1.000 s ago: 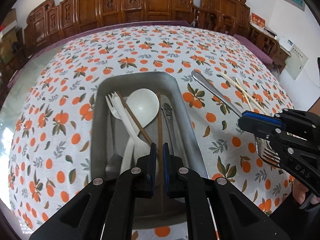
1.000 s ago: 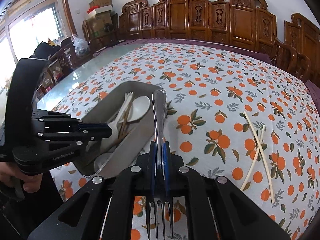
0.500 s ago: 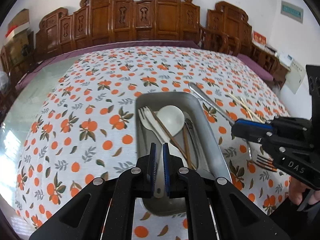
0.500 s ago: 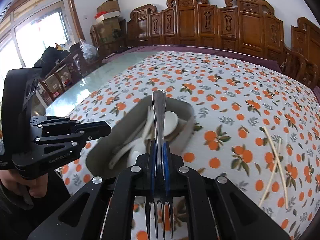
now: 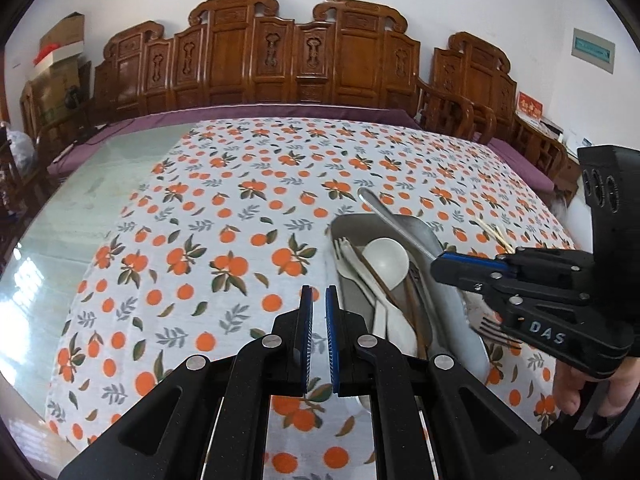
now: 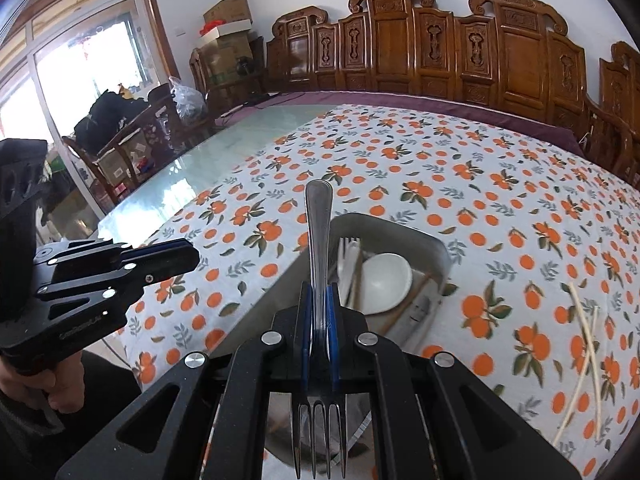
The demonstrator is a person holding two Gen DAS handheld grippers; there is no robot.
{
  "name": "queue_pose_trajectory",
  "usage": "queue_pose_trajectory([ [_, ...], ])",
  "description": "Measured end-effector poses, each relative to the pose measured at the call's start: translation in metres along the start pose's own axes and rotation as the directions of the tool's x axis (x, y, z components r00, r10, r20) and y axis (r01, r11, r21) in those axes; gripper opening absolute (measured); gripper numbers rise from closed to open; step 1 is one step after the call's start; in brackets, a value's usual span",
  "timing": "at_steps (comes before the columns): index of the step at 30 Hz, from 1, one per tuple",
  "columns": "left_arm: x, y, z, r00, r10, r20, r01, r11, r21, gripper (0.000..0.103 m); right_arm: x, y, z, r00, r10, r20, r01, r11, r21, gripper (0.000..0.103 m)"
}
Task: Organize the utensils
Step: 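Lower the metal spoon into the tray and open the left tool, then lower the metal fork into the grey tray and open the right tool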
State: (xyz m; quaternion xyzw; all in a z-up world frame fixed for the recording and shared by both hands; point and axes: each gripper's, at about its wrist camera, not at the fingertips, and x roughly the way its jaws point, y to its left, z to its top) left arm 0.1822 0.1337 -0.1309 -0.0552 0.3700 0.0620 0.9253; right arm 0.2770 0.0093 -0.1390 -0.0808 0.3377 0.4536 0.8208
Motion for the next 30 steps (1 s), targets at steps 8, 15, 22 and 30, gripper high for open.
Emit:
queue_pose_trajectory([
  [8, 0.002, 0.007, -0.001, 1.0, 0.011, -0.001, -0.011, 1.0, -0.007, 0.005, 0.033, 0.002, -0.005, 0.998, -0.023, -0.053, 0.026, 0.998, 0.052, 0.009],
  [15, 0.005, 0.006, -0.002, 1.0, 0.008, -0.007, -0.008, 1.0, -0.002, 0.005, 0.051, 0.002, -0.015, 0.991, -0.073, -0.111, 0.079, 0.995, 0.053, 0.009],
  [22, 0.007, 0.002, -0.003, 1.0, 0.003, -0.012, -0.003, 1.0, 0.004, 0.006, 0.055, 0.0, -0.02, 0.991, -0.05, -0.126, 0.058, 0.996, 0.062, 0.009],
  [30, 0.011, -0.006, -0.003, 1.0, -0.005, -0.019, 0.005, 1.0, 0.016, 0.006, 0.035, -0.014, -0.018, 0.997, -0.028, -0.069, 0.033, 0.997, 0.075, 0.011],
])
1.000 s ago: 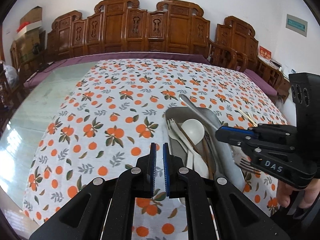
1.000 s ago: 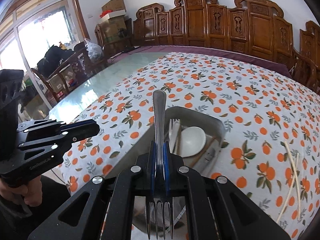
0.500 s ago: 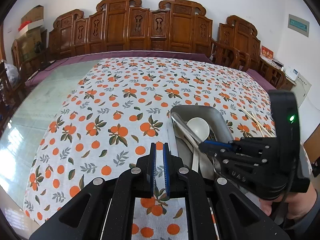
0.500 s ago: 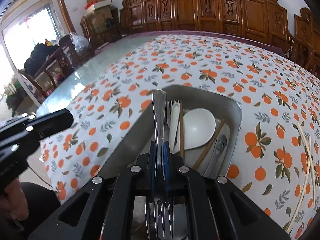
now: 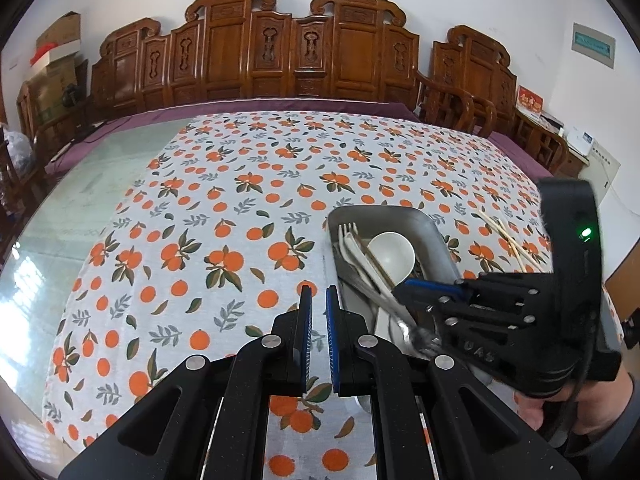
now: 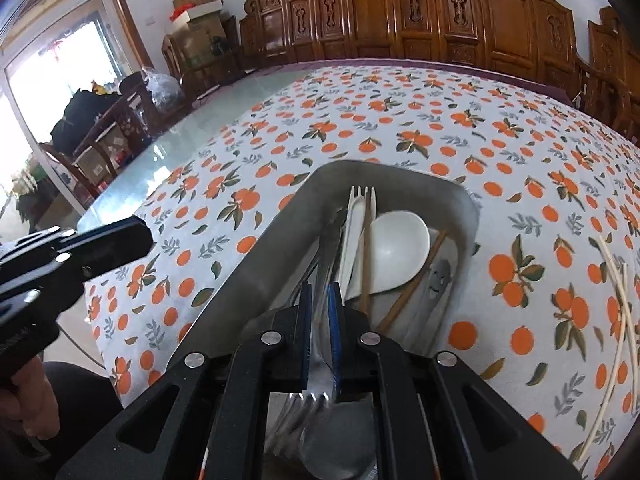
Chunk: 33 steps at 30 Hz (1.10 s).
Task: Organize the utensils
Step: 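Lower the metal fork into the grey tray and open the right tool, then move both tools to the loose wooden chopsticks on the cloth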
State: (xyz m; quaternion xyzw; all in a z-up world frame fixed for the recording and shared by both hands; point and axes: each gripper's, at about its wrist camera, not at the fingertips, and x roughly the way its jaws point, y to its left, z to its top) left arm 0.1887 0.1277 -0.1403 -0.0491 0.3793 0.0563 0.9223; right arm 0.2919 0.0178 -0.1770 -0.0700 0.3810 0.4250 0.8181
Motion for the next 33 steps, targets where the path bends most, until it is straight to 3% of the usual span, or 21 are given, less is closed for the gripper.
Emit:
queue_pose_trajectory([
  [11, 0.0, -0.042, 0.003, 0.998, -0.058, 0.014, 0.058, 0.997, 0.049, 0.025, -0.086, -0.063, -0.004, 0.99, -0.104, 0.096, 0.105, 0.994, -0.015, 0.011],
  [15, 0.002, -0.06, 0.004, 0.996, -0.087, 0.015, 0.086, 0.994, 0.072, 0.025, -0.113, -0.098, -0.012, 0.98, -0.162, 0.117, 0.162, 0.987, 0.016, 0.011],
  [19, 0.004, -0.075, 0.004, 0.994, -0.111, 0.013, 0.11, 0.991, 0.082, 0.025, -0.128, -0.133, -0.023, 0.964, -0.241, 0.116, 0.237, 0.97, 0.046, 0.021],
  [24, 0.006, -0.093, 0.003, 0.991, -0.134, 0.002, 0.133, 0.985, 0.108, 0.035, -0.13, -0.174, -0.044, 0.953, -0.282, 0.11, 0.27, 0.956, 0.113, 0.03],
  [28, 0.01, -0.103, 0.001, 0.991, -0.131, -0.012, 0.131, 0.984, 0.121, 0.039, -0.119, -0.192, -0.058, 0.948, -0.308, 0.078, 0.299, 0.948, 0.11, 0.031],
  [30, 0.011, -0.108, -0.001, 0.991, -0.136, -0.015, 0.137, 0.983, 0.123, 0.049, -0.113, -0.201, -0.062, 0.945, -0.321, 0.057, 0.314, 0.944, 0.102, 0.031],
  [33, 0.012, -0.114, -0.002, 0.991, -0.134, -0.018, 0.135, 0.982, 0.131, 0.049, -0.098, -0.215, -0.067, 0.944, -0.329, 0.016, 0.326, 0.94, 0.096, 0.031],
])
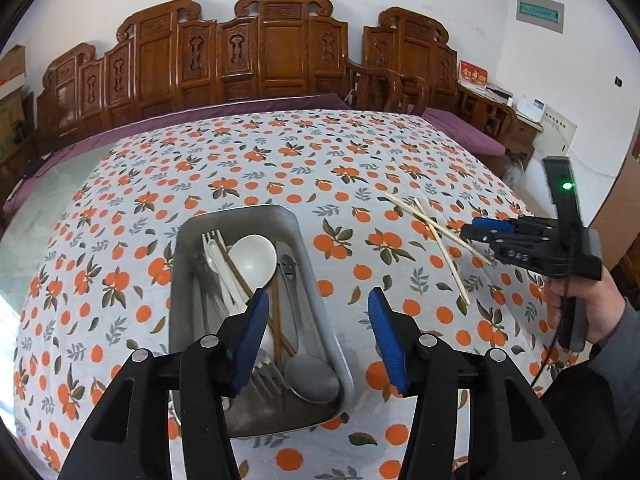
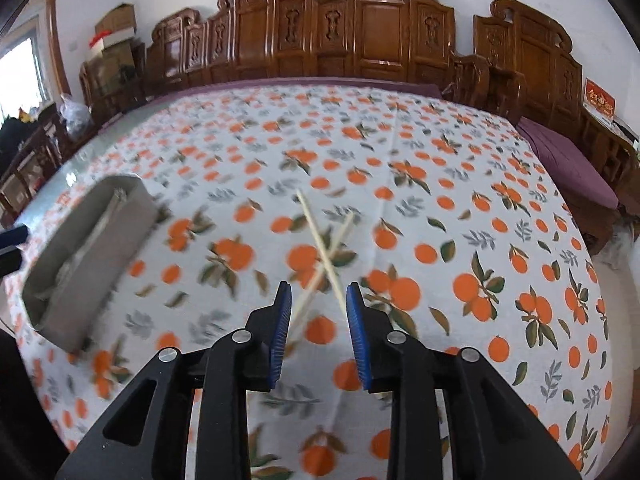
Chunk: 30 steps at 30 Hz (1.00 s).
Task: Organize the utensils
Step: 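Move both tools to the loose wooden chopsticks on the cloth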
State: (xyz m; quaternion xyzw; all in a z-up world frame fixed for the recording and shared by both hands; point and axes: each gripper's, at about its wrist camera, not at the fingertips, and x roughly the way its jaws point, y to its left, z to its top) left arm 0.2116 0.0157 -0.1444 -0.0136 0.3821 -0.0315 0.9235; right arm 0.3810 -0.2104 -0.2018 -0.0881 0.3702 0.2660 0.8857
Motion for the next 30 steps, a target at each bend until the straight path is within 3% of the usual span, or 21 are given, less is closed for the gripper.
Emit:
queue_pose_trajectory([
  [11, 0.004, -0.028, 0.003, 1.0, 0.003, -0.022, -0.001, 0.999, 0.051, 0.049, 0.026, -0.011, -0.009, 0.996, 0.025, -0.081, -0.024, 1.0, 0.017, 0.031],
  [15, 0.004, -0.039, 0.006, 1.0, 0.006, -0.027, -0.004, 0.997, 0.072, 0.049, 0.026, -0.009, -0.011, 0.997, -0.005, -0.08, 0.004, 1.0, -0.013, 0.017],
  [16, 0.004, -0.042, 0.007, 1.0, 0.006, -0.029, -0.003, 0.997, 0.079, 0.049, 0.025, -0.009, -0.011, 0.997, -0.008, -0.081, 0.006, 1.0, -0.02, 0.009],
  [19, 0.003, -0.051, 0.01, 0.999, 0.009, -0.031, -0.006, 0.995, 0.103, 0.049, 0.023, -0.009, -0.012, 0.996, -0.004, -0.085, 0.001, 1.0, -0.031, 0.006],
  [24, 0.009, -0.065, 0.018, 0.999, -0.006, -0.039, 0.01, 0.994, 0.112, 0.049, 0.005, -0.019, -0.009, 0.999, 0.046, -0.021, -0.046, 0.999, 0.027, 0.006],
  [30, 0.029, -0.086, 0.026, 0.997, -0.027, -0.07, 0.037, 0.99, 0.139, 0.049, -0.009, -0.042, -0.007, 0.998, 0.046, 0.033, -0.05, 0.993, 0.111, 0.006],
])
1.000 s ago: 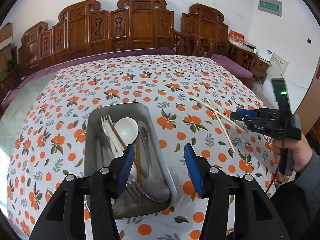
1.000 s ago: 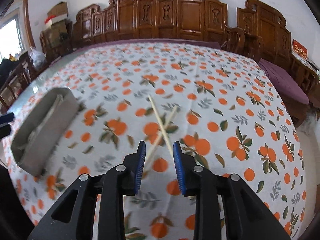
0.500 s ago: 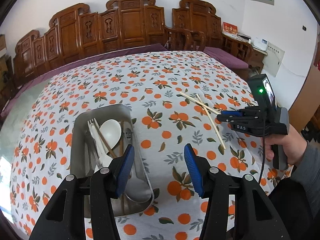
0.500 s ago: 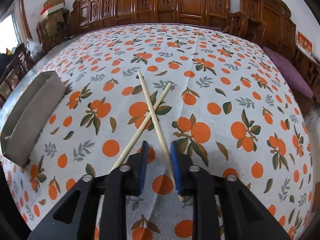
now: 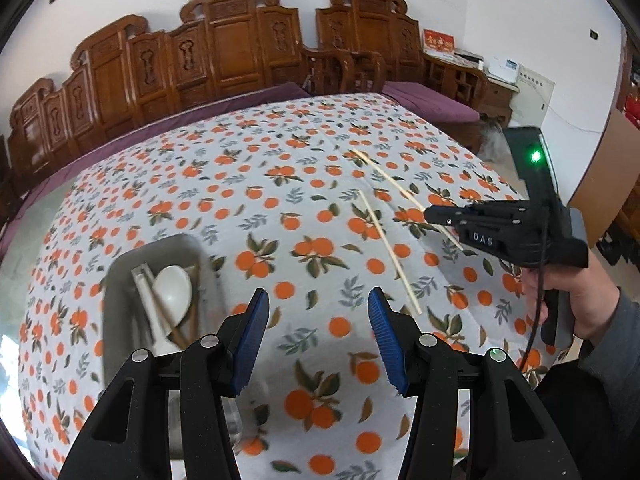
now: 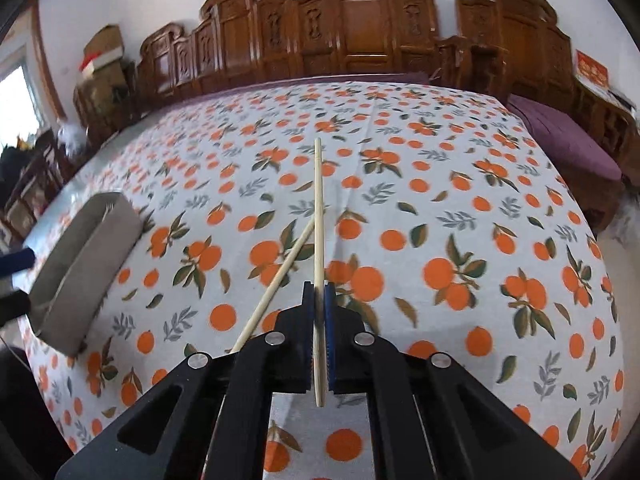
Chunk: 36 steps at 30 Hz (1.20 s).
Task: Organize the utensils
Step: 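Move both tools to the loose wooden chopsticks on the cloth, then grasp one wooden chopstick with the left tool while the right tool grasps another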
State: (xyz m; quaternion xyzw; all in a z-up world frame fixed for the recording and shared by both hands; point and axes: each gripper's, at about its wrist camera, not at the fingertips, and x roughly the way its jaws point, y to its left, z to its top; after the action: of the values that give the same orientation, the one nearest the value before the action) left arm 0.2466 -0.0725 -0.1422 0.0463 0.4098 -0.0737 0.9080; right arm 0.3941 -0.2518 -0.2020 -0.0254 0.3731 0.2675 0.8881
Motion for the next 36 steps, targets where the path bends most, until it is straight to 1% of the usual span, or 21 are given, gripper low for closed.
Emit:
queue_pose_trajectory([
  [8, 0.035, -0.025, 0.016, 0.999, -0.025, -0.032, 0.026, 0.999, 0.039, 0.049, -0.004, -0.022, -0.003, 1.0, 0.003, 0.005, -0.003, 0.997, 0.072, 0.006],
  [17, 0.075, -0.048, 0.029, 0.996, -0.064, -0.069, 0.068, 0.996, 0.059, 0.049, -0.005, -0.031, -0.004, 1.0, 0.01, 0.011, -0.011, 0.994, 0.108, 0.006],
  [20, 0.09, -0.054, 0.031, 0.994, -0.065, -0.085, 0.071, 0.995, 0.066, 0.046, -0.005, -0.031, -0.005, 1.0, 0.011, 0.01, -0.012, 0.994, 0.111, 0.006],
  [23, 0.102, -0.057, 0.032, 0.993, -0.063, -0.104, 0.07, 0.995, 0.069, 0.039, -0.005, -0.031, -0.005, 1.0, 0.012, 0.011, -0.013, 0.993, 0.113, 0.006],
  [28, 0.123, -0.059, 0.033, 0.988, -0.068, -0.136, 0.076, 0.996, 0.053, 0.036, -0.004, -0.031, -0.005, 1.0, 0.009, 0.008, -0.01, 0.993, 0.12, 0.006],
  [29, 0.127, -0.061, 0.034, 0.987, -0.071, -0.142, 0.079, 0.996, 0.05, 0.034, -0.004, -0.031, -0.005, 1.0, 0.01, 0.008, -0.01, 0.993, 0.12, 0.006],
  [30, 0.129, -0.061, 0.034, 0.987, -0.073, -0.145, 0.081, 0.996, 0.049, 0.03, -0.004, -0.031, -0.005, 1.0, 0.009, 0.007, -0.01, 0.993, 0.119, 0.006],
  [34, 0.141, -0.061, 0.033, 0.981, -0.086, -0.175, 0.092, 0.995, 0.028, 0.024, -0.004, -0.029, -0.005, 1.0, 0.009, 0.007, -0.01, 0.993, 0.114, 0.006],
  [36, 0.145, -0.061, 0.032, 0.981, -0.082, -0.178, 0.088, 0.996, 0.028, 0.02, -0.004, -0.028, -0.005, 1.0, 0.009, 0.009, -0.01, 0.994, 0.113, 0.006],
])
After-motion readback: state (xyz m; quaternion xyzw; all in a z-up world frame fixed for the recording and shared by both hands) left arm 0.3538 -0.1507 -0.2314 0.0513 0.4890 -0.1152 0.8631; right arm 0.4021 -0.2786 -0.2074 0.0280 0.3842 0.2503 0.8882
